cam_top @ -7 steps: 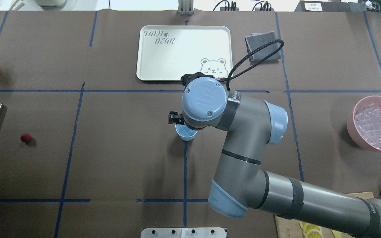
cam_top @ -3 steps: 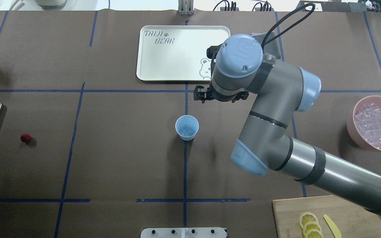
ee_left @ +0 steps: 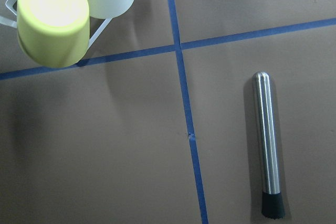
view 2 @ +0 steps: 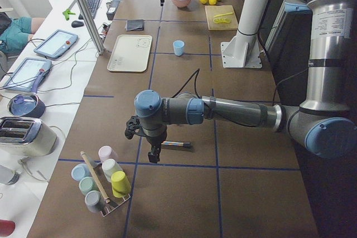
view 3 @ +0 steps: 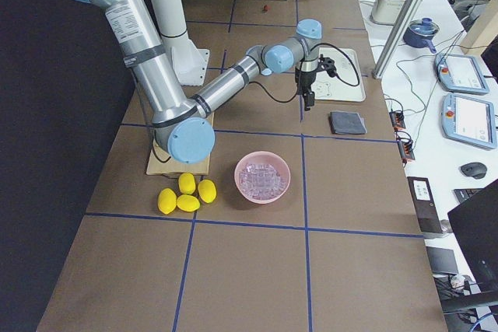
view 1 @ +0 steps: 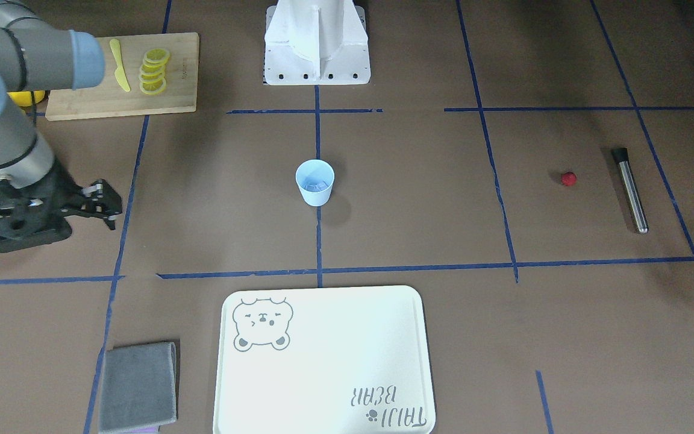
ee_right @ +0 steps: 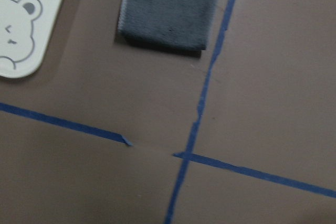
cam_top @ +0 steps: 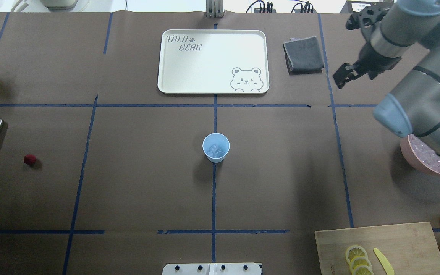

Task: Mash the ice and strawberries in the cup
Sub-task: 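Drop the cube into the cup and withdraw the right arm, then move the left gripper toward the red strawberry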

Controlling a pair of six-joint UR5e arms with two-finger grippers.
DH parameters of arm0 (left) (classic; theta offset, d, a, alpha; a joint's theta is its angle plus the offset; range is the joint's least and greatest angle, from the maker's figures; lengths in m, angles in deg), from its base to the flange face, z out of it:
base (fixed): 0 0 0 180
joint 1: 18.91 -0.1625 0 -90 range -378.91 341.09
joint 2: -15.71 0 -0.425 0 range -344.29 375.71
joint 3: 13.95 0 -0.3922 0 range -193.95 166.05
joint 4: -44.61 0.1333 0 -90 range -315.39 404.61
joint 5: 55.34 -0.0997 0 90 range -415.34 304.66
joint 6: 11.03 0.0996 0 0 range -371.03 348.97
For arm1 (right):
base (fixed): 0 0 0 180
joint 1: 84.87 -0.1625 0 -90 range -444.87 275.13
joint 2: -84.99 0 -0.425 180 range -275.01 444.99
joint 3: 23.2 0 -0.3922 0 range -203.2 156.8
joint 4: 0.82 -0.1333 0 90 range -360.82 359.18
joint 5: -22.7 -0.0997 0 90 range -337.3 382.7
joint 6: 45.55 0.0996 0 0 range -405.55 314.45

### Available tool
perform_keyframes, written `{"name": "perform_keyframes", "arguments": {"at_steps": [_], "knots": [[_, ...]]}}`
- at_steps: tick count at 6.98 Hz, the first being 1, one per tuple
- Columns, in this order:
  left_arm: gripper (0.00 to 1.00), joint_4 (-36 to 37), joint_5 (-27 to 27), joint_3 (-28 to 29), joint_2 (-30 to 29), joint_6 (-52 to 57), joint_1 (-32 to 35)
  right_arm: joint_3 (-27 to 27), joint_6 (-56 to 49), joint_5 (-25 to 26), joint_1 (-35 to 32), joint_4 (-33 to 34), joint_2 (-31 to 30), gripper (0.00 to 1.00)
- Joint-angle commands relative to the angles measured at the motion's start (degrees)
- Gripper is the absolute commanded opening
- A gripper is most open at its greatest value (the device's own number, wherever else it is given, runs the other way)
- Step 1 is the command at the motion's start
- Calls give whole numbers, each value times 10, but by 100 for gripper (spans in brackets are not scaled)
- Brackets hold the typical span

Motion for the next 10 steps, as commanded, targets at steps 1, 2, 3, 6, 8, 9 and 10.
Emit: {"name": "perform_keyframes", "arguments": {"at_steps": [1, 2, 3, 6, 8, 9, 10], "knots": [[100, -54, -1, 0, -2, -3, 0, -22, -190, -58, -111, -12, -131, 99], [100, -68, 0, 0, -2, -3, 0, -19, -242, -90, -157, -53, -195, 99], [100, -89, 0, -1, -3, -2, 0, -14, -293, -123, -207, -94, -263, 99], [100, -103, 2, 7, -14, -10, -2, -12, -311, -139, -322, -99, -347, 99], [100, -105, 35, 6, -18, -70, -2, -25, -305, -135, -331, -60, -325, 99], [100, -106, 39, -3, -17, -67, -2, -25, -305, -132, -330, -55, -325, 99], [100, -114, 40, -24, -12, -72, -9, -24, -300, -132, -330, -56, -326, 99]]}}
